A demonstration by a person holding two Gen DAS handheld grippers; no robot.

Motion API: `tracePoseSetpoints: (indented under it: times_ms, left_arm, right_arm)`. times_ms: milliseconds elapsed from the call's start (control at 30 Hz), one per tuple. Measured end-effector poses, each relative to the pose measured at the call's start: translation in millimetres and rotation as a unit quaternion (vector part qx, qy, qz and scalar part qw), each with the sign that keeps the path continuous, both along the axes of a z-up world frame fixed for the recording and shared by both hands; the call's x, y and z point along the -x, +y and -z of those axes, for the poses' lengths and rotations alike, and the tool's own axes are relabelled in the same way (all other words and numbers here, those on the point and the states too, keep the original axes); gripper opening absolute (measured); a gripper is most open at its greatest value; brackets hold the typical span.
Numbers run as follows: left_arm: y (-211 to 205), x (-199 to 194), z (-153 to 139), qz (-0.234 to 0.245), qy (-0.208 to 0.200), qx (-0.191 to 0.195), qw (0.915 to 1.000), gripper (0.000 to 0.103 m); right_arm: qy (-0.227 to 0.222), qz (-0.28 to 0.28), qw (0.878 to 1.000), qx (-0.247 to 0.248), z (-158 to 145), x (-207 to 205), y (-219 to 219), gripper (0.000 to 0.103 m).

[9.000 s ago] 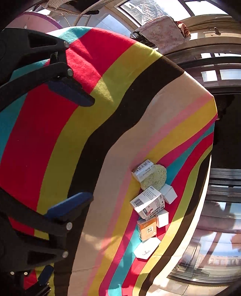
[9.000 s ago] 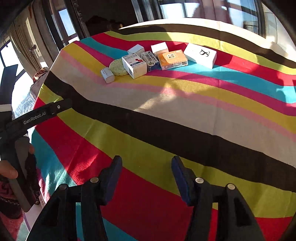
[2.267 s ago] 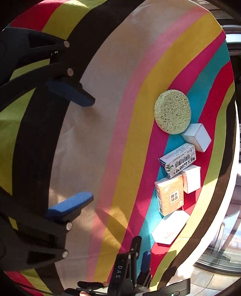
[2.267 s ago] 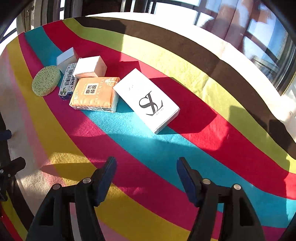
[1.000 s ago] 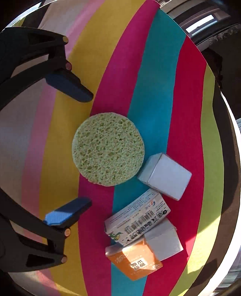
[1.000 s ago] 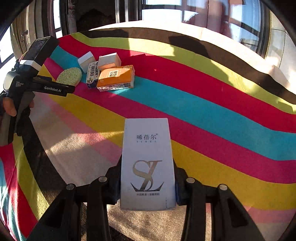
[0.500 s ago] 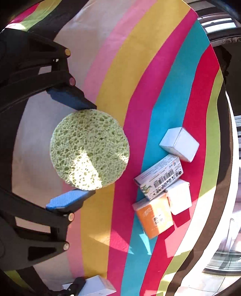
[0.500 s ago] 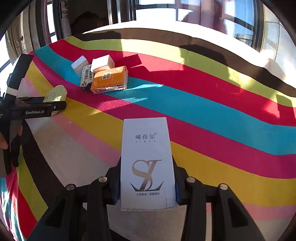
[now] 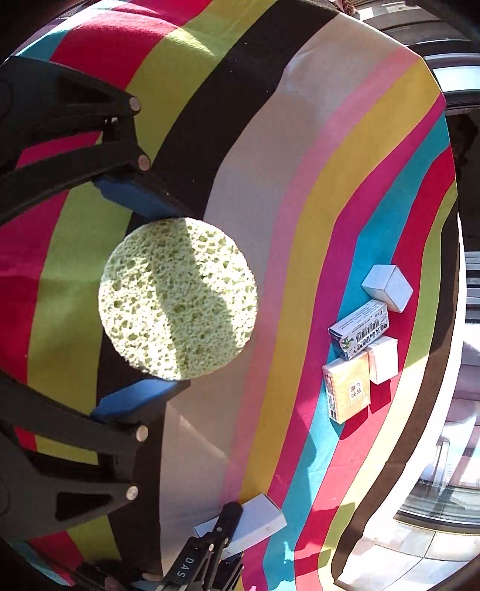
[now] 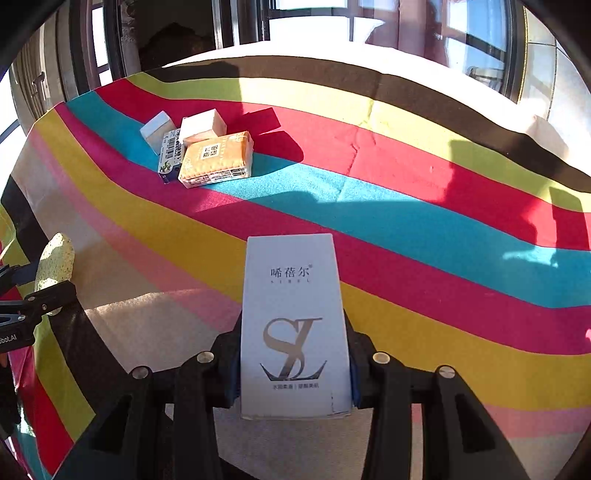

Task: Organize objects
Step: 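Lift the sponge and SL box and carry them toward the cardboard box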

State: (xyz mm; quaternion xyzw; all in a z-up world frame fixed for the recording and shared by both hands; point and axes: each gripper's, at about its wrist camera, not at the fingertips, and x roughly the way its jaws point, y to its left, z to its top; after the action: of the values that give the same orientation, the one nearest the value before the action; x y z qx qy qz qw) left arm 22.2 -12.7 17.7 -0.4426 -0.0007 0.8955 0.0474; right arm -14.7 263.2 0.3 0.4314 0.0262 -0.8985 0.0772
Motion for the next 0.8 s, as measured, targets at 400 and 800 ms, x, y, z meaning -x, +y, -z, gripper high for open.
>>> tracePoseSetpoints:
  times_ms: [400, 800]
  left_arm:
    - [-22.5, -70.3, -6.6, 0.003, -0.008, -0.005, 0.9999, 0.083]
    - [-56.7, -133.7, -5.3, -0.009, 0.007, 0.007, 0.9999, 0.083]
  right_arm:
    - [-0.018, 0.023, 1.000, 0.011, -12.6, -29.2, -18.9, 0.043]
    - [-0.030, -0.065, 0.997, -0.001, -16.5, -118.5, -101.0, 0.043]
